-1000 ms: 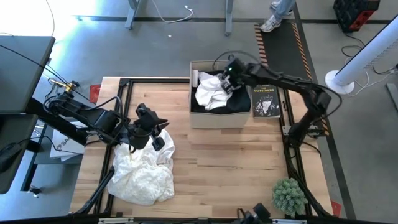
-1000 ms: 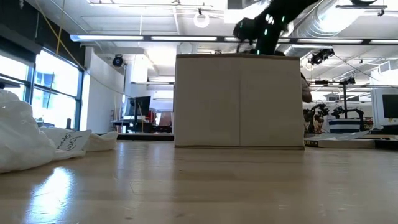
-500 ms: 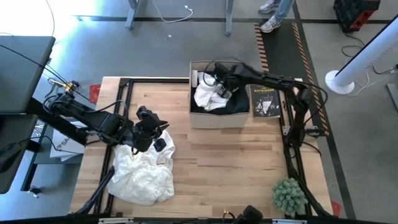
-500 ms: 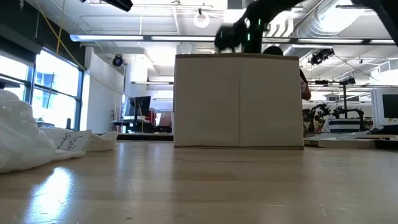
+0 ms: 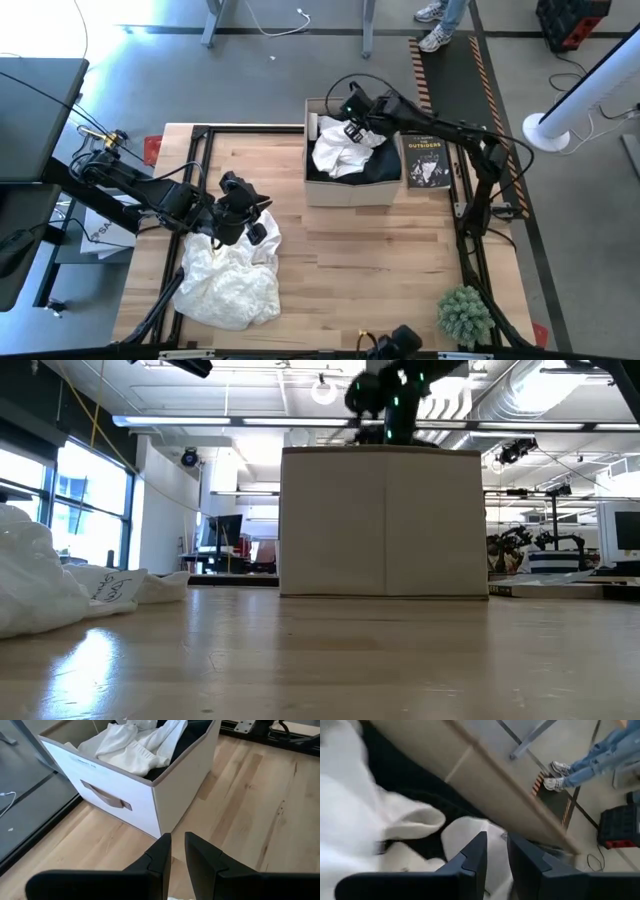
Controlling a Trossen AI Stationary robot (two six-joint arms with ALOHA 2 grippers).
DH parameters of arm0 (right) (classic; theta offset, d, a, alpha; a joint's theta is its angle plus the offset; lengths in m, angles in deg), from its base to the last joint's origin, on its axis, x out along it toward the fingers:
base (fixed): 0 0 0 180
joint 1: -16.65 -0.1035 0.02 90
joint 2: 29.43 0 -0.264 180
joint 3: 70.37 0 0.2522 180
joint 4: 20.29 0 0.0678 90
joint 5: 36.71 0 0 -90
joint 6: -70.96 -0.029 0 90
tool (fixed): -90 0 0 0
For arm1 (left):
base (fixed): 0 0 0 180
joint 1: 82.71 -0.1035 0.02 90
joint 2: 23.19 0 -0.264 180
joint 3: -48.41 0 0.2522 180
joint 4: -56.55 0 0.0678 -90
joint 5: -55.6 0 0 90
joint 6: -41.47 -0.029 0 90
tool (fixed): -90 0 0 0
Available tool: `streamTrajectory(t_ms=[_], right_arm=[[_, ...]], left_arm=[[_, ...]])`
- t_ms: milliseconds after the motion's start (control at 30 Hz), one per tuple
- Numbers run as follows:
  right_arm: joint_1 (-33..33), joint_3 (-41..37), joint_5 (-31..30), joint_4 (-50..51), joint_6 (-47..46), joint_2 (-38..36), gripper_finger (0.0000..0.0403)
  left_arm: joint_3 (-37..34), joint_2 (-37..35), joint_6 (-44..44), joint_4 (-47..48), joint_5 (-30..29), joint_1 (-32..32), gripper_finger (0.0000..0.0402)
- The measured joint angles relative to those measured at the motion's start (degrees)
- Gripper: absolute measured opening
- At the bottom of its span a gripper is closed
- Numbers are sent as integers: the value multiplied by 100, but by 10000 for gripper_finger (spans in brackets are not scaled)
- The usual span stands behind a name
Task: Sort clothes
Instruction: Adjust the white sock in the laundry organizer
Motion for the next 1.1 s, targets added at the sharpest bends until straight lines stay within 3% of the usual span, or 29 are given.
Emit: streamTrajectory(t_ms=[200, 267, 333, 567, 700, 800, 867, 1033, 1100], right_arm=[[253, -1712, 906, -1310, -32, -18, 71], [321, -2061, 1334, -1684, -18, -50, 71], [347, -2167, 1363, -1789, 79, -51, 71], [133, -1145, 898, -339, 451, -120, 71], [-234, -318, 261, 458, 303, -352, 71], [-590, -79, 104, 509, 313, -522, 71], [-825, -98, 444, 266, 505, -656, 71], [-999, -605, 2582, -28, 418, -674, 71], [-949, -1017, 2937, -64, 148, -613, 70]], left_arm=[[0, 0, -3, 0, -3, 0, 53], [0, 0, -3, 0, -32, 0, 53], [0, 0, -2, -2, -71, 0, 53], [0, 0, -6, -2, -96, 0, 53], [0, 0, 14, -2, -94, 0, 53], [0, 0, 93, 0, -61, 0, 53], [0, 0, 103, 3, -50, 10, 53], [1, 0, 106, 5, -50, 136, 53], [1, 0, 144, 5, -50, 200, 53]])
